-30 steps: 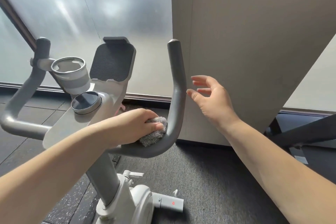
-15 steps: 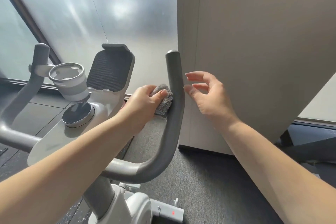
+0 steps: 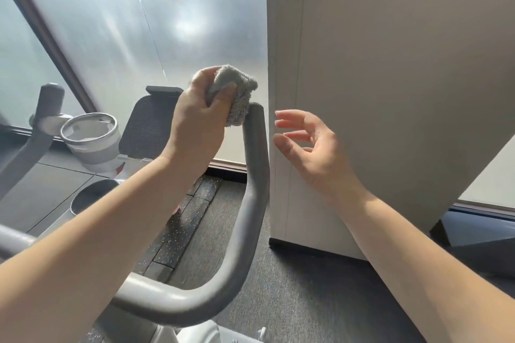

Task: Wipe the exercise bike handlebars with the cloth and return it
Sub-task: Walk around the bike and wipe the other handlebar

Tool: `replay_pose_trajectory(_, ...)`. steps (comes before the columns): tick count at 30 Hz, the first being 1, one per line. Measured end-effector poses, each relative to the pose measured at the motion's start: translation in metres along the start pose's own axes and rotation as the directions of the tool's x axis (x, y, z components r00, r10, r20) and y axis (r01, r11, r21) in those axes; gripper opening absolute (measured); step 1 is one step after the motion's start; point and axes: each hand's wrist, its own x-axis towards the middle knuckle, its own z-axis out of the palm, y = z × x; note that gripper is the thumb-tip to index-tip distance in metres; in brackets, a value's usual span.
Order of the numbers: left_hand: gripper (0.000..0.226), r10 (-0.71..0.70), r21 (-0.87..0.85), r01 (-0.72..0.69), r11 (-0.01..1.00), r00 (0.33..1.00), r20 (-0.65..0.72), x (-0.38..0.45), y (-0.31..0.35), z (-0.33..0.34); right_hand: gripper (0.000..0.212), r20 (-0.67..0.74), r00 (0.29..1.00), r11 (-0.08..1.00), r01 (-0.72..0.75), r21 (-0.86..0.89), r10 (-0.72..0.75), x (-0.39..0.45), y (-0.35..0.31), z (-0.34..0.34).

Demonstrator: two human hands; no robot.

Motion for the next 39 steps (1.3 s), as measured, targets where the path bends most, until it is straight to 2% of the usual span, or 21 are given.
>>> replay_pose_trajectory(2,0.02,0.055,0.018,-0.056,0.998,0.997,0.052,-0.009,0.011,0.006,0.055,0.025,0.999,0.998,0.03,0.052,-0.031,0.005,-0.007,-0.001)
replay_pose_trajectory(5,0.02,0.016,-0.056,-0.008,0.998,0.989,0.147,-0.024,0.019,0.016,0.071,0.066,0.996,0.985,0.056,0.163,-0.068,0.012,-0.012,-0.001)
replay_pose_trajectory(9,0.014,-0.073,-0.171,0.1,0.98,0.985,0.156,-0.025,0.022,0.017,0.064,0.095,0.993,0.953,0.036,0.3,-0.067,0.016,-0.012,-0.004)
replay_pose_trajectory(11,0.014,-0.075,-0.189,0.112,0.975,0.978,0.194,-0.025,0.025,0.016,0.06,0.103,0.992,0.935,0.026,0.353,-0.067,0.018,-0.009,-0.006)
replay_pose_trajectory(14,0.02,-0.085,-0.077,0.1,0.992,0.98,0.18,-0.027,0.025,0.009,0.053,0.048,0.998,0.945,0.032,0.325,-0.05,0.026,-0.003,-0.011)
replay_pose_trajectory(18,0.028,-0.055,0.285,0.043,0.958,0.998,0.035,-0.028,0.014,-0.003,0.035,-0.057,0.998,0.958,-0.023,0.286,0.041,0.04,0.016,-0.016)
replay_pose_trajectory(21,0.051,-0.053,0.415,0.015,0.909,0.995,0.082,-0.037,0.0,-0.004,0.031,-0.064,0.994,0.973,-0.068,0.22,0.084,0.046,0.031,-0.012)
replay_pose_trajectory(25,0.073,-0.04,0.481,-0.042,0.876,0.986,0.16,-0.045,-0.011,-0.001,0.041,0.055,0.996,0.981,-0.073,0.181,0.064,0.056,0.037,0.003)
replay_pose_trajectory(28,0.08,-0.032,0.538,-0.069,0.84,0.984,0.176,-0.047,-0.014,0.0,0.047,0.169,0.984,0.943,-0.102,0.316,0.05,0.063,0.036,0.006)
replay_pose_trajectory(30,0.081,-0.034,0.548,-0.069,0.834,0.984,0.177,-0.049,-0.015,0.001,0.053,0.211,0.977,0.935,-0.093,0.342,0.02,0.062,0.037,0.004)
replay_pose_trajectory(34,0.08,-0.041,0.533,-0.042,0.845,0.989,0.144,-0.05,-0.016,0.005,0.042,0.259,0.966,0.901,-0.1,0.421,-0.014,0.042,0.048,0.006)
replay_pose_trajectory(39,0.079,-0.035,0.503,-0.029,0.864,0.993,0.117,-0.05,-0.019,0.006,0.034,0.291,0.956,0.91,-0.161,0.382,0.047,0.025,0.059,0.007)
